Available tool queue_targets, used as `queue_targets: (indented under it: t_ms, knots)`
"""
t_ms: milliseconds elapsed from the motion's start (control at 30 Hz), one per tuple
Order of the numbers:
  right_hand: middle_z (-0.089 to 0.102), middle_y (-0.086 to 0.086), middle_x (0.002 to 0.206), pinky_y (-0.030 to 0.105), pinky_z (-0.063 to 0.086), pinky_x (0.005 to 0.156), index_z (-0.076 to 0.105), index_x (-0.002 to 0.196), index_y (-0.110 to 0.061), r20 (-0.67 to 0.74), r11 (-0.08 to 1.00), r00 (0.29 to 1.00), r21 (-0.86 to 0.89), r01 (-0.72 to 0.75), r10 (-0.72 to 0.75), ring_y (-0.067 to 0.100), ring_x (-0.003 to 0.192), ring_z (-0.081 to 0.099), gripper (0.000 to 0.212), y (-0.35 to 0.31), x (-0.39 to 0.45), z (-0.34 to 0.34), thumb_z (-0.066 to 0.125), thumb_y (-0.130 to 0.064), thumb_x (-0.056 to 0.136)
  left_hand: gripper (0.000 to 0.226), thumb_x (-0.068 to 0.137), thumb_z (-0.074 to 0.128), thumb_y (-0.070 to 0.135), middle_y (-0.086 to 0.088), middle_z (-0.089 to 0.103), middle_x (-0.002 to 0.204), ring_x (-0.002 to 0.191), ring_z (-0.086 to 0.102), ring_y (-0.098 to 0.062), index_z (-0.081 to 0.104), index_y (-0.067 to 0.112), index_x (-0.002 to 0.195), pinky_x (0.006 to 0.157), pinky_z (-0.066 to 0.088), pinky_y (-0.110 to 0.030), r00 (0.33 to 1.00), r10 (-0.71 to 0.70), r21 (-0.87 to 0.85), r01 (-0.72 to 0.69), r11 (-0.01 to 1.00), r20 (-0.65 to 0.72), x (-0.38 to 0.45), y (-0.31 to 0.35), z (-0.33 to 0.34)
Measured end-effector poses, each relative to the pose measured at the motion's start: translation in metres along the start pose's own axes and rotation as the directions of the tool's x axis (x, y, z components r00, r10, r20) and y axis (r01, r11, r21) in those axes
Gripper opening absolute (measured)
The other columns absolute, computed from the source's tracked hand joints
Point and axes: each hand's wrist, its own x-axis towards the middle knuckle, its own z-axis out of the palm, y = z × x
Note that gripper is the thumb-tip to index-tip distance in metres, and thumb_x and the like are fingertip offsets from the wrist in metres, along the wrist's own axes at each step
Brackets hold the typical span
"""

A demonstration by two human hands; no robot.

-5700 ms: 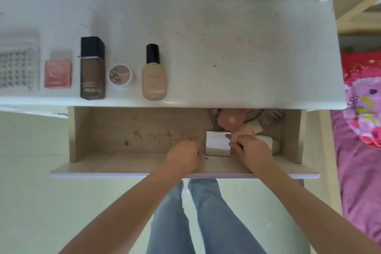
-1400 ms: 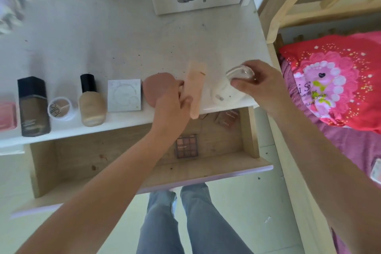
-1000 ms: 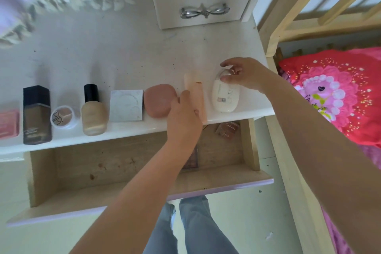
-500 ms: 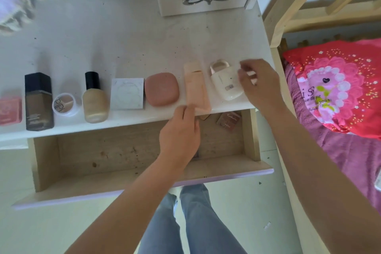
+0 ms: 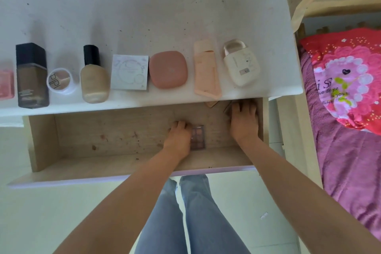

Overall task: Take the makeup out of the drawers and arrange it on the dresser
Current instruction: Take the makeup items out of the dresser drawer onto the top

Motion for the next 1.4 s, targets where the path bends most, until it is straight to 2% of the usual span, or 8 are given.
queue_targets:
  t_ms: [267, 467, 733, 867, 967, 1133, 1267, 1400]
  knots:
    - [0.044, 0.016, 0.128, 0.035, 0.038, 0.097, 0.04, 0.129, -0.011, -0.014, 0.99, 0.991, 0.039, 0.137, -0.136, 0.033, 0.118, 0.041, 0.048, 0.017, -0.021, -0.004, 0.057, -0.025, 0.085, 0.027, 0.095, 0.043, 0.015, -0.014, 0.049, 0.121, 0.105, 0.052, -0.03, 0.056, 0.006, 0.116, 0.085, 0.044, -0.032, 0.989, 0.144, -0.109, -0.142, 0.984, 0.013, -0.026, -0.01, -0.017]
    - [0.064, 0.023, 0.092, 0.04, 0.054, 0.068, 0.061, 0.096, -0.001, -0.324, 0.889, 0.897, 0.244, 0.387, -0.302, 0.04, 0.076, 0.064, 0.044, 0.05, -0.065, -0.04, 0.075, -0.009, 0.055, 0.028, 0.092, 0.05, 0.019, -0.002, 0.053, 0.106, 0.101, 0.051, -0.019, 0.057, 0.014, 0.119, 0.071, 0.028, -0.02, 0.946, 0.234, -0.287, -0.294, 0.912, -0.226, -0.073, -0.004, -0.067]
    - [0.063, 0.027, 0.096, 0.034, 0.051, 0.076, 0.047, 0.096, -0.017, -0.523, 0.793, 0.746, 0.196, 0.577, -0.413, 0.04, 0.083, 0.064, 0.038, 0.08, -0.022, -0.121, 0.061, -0.022, 0.062, 0.023, 0.086, 0.061, 0.005, 0.006, 0.06, 0.09, 0.079, 0.053, -0.005, 0.065, 0.006, 0.108, 0.065, 0.036, 0.005, 0.878, -0.025, -0.639, -0.328, 0.696, -0.478, -0.068, 0.036, -0.152]
    - [0.063, 0.027, 0.096, 0.05, 0.055, 0.073, 0.044, 0.097, -0.021, -0.407, 0.796, 0.769, 0.146, 0.588, -0.494, 0.043, 0.083, 0.063, 0.061, 0.089, 0.023, -0.128, 0.079, -0.004, 0.05, 0.025, 0.087, 0.055, -0.004, -0.007, 0.062, 0.096, 0.088, 0.059, -0.022, 0.062, 0.0, 0.111, 0.084, 0.051, -0.026, 0.876, -0.147, -0.783, -0.321, 0.534, -0.459, -0.023, 0.06, -0.191]
    - [0.064, 0.024, 0.092, 0.045, 0.056, 0.07, 0.046, 0.095, -0.021, -0.413, 0.726, 0.699, 0.12, 0.677, -0.583, 0.04, 0.079, 0.065, 0.065, 0.094, 0.045, -0.125, 0.083, -0.003, 0.044, 0.027, 0.089, 0.05, -0.006, -0.009, 0.06, 0.098, 0.087, 0.057, -0.02, 0.06, -0.002, 0.114, 0.067, 0.053, -0.017, 0.874, -0.209, -0.825, -0.3, 0.479, -0.439, 0.016, 0.074, -0.215]
    - [0.064, 0.021, 0.102, 0.039, 0.057, 0.07, 0.05, 0.098, -0.018, -0.521, 0.613, 0.552, 0.068, 0.787, -0.651, 0.031, 0.083, 0.067, 0.049, 0.103, 0.064, -0.117, 0.073, -0.02, 0.054, 0.027, 0.088, 0.051, -0.005, -0.014, 0.064, 0.103, 0.092, 0.059, -0.026, 0.062, -0.002, 0.113, 0.086, 0.053, -0.036, 0.882, -0.246, -0.803, -0.21, 0.558, -0.402, 0.08, 0.093, -0.238]
    - [0.036, 0.009, 0.125, 0.037, 0.045, 0.09, 0.047, 0.108, -0.02, -0.547, 0.599, 0.589, 0.186, 0.779, -0.595, 0.02, 0.108, 0.043, 0.043, 0.118, 0.068, -0.099, 0.055, -0.039, 0.071, 0.025, 0.09, 0.052, -0.002, 0.0, 0.059, 0.079, 0.07, 0.054, -0.012, 0.062, 0.0, 0.113, 0.066, 0.05, -0.012, 0.928, -0.174, -0.804, -0.18, 0.567, -0.33, 0.114, 0.109, -0.241]
    - [0.03, 0.006, 0.132, 0.017, 0.024, 0.104, 0.042, 0.117, -0.017, -0.531, 0.59, 0.693, 0.385, 0.71, -0.488, 0.02, 0.119, 0.035, 0.053, 0.128, 0.059, -0.092, 0.055, -0.041, 0.071, 0.027, 0.09, 0.053, 0.003, -0.012, 0.065, 0.11, 0.099, 0.059, -0.022, 0.063, 0.003, 0.115, 0.082, 0.045, -0.018, 0.894, -0.213, -0.721, -0.157, 0.675, -0.394, 0.134, 0.122, -0.244]
